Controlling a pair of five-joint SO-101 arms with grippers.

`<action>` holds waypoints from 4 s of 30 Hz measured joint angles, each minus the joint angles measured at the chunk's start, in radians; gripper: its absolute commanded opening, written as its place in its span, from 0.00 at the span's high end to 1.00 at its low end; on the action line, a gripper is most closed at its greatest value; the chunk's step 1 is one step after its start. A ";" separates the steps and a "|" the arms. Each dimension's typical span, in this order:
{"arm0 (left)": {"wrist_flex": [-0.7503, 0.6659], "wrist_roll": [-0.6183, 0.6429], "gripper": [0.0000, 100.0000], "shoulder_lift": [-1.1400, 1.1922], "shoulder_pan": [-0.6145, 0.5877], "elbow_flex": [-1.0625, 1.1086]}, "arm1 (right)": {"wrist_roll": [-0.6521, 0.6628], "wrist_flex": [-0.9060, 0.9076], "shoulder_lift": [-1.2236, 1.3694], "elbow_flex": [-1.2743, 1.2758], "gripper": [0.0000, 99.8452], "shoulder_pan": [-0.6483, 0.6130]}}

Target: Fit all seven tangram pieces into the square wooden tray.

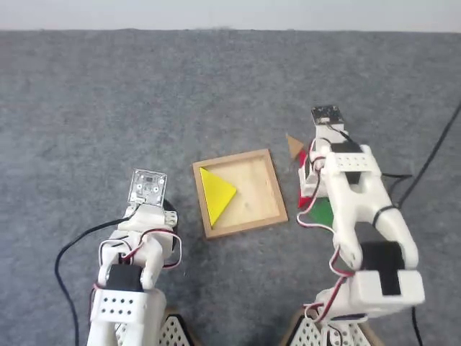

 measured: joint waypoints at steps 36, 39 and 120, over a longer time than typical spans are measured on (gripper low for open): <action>0.000 0.000 0.98 -0.003 0.000 0.000 | 0.002 -0.040 0.232 -0.233 0.67 -0.135; 0.000 0.000 0.98 -0.003 0.000 0.000 | 0.002 -0.038 0.241 -0.259 0.67 -0.126; 0.000 0.000 0.98 -0.003 0.000 0.000 | 0.132 0.249 0.539 -0.694 0.87 0.021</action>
